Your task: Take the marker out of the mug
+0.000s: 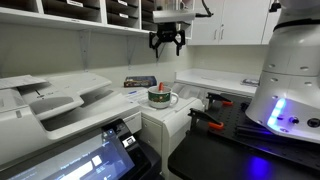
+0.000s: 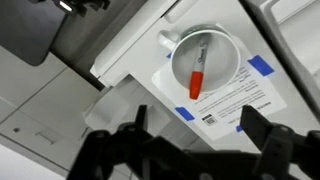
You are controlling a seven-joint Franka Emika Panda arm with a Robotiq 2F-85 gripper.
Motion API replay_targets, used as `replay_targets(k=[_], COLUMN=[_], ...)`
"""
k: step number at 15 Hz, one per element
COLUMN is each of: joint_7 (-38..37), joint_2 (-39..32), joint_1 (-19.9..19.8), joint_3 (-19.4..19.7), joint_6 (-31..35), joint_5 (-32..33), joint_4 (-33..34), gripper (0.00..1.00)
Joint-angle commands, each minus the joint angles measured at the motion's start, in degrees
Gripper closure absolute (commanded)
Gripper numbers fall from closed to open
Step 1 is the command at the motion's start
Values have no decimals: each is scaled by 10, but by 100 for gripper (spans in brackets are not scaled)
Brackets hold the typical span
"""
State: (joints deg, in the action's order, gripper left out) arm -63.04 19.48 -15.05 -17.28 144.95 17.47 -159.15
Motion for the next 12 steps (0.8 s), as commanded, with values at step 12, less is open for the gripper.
replay_targets(k=[12], joint_7=[-230], joint_2=[-157], joint_1=[30], joint_3=[100], joint_6=[68], joint_5=[249], joint_4=[30], gripper=[0])
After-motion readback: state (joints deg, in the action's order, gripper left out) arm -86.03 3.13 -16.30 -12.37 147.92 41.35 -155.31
